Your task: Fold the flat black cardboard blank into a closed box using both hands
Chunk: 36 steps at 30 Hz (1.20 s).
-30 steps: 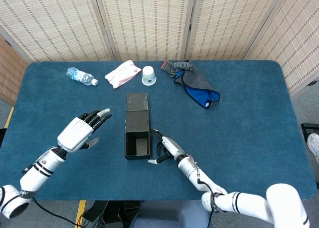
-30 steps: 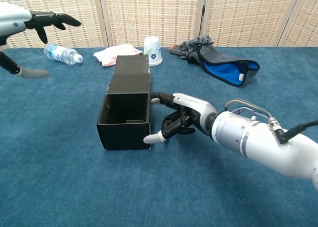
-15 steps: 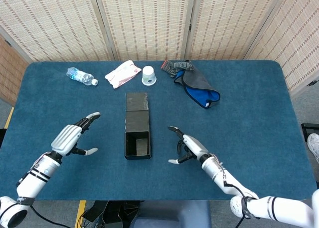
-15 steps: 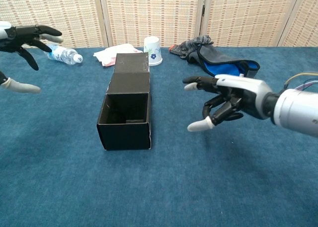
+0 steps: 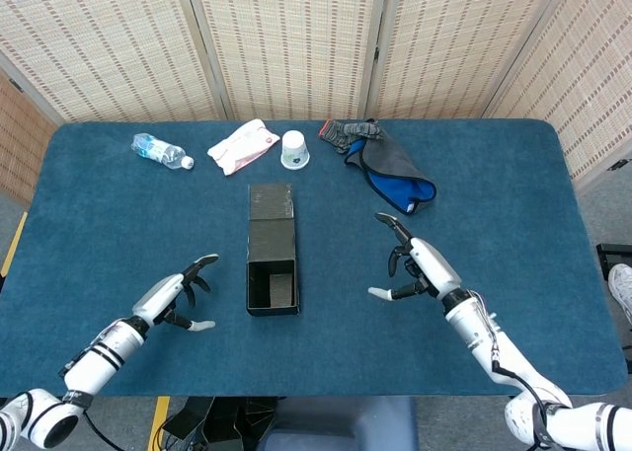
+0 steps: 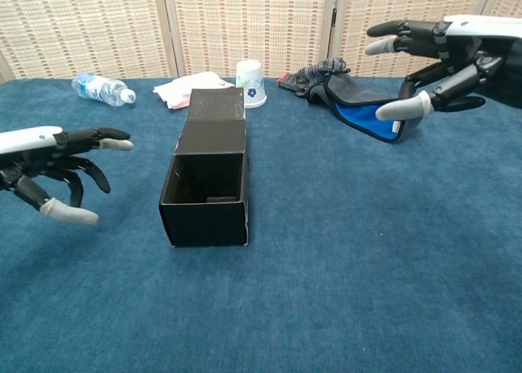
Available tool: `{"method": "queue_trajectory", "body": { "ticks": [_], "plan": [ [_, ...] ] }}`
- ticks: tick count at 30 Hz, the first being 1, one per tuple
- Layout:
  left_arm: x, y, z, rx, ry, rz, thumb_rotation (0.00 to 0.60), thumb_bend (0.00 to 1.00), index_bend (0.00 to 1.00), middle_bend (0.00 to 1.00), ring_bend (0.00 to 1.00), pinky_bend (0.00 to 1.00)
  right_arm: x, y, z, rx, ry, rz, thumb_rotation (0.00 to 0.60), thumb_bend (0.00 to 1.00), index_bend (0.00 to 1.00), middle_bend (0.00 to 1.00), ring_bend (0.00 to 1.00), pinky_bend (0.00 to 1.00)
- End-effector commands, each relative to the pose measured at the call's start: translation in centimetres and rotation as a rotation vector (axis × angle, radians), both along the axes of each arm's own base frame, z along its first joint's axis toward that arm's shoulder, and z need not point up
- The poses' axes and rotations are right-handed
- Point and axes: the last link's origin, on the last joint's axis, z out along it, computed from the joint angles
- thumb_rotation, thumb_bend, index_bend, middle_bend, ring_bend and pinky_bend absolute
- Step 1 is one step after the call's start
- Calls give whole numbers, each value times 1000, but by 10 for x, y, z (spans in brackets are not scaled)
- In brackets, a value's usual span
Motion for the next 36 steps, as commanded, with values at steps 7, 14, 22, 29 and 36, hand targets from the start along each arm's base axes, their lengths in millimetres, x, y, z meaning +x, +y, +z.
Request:
{"method": "queue_trajectory", "body": {
  "ticks": [7, 14, 22, 29, 36],
  "plan": [
    [7, 11, -33, -11, -57, 33, 600, 83, 0, 0, 376, 729, -1, 5, 4, -5, -17, 2, 600, 0, 0, 28, 614, 1000],
    [13, 18, -47, -17, -112, 55, 600, 83, 0, 0, 395, 752, -3, 6, 6, -19, -22, 0, 600, 0, 0, 34, 614, 1000],
    [14, 24, -61, -44, -125, 84, 600, 83, 0, 0, 397, 752, -7, 7, 6, -17, -24, -9, 600, 0, 0, 44, 614, 1000],
    [18, 26, -69, -71, -149, 90, 600, 83, 0, 0, 405, 752, -11, 6, 7, -24, -25, -18, 600, 0, 0, 50, 614, 1000],
    [22, 23, -77, -95, -172, 83, 600, 83, 0, 0, 416, 752, -16, 7, 7, -28, -25, -30, 600, 0, 0, 53, 614, 1000]
  ]
}}
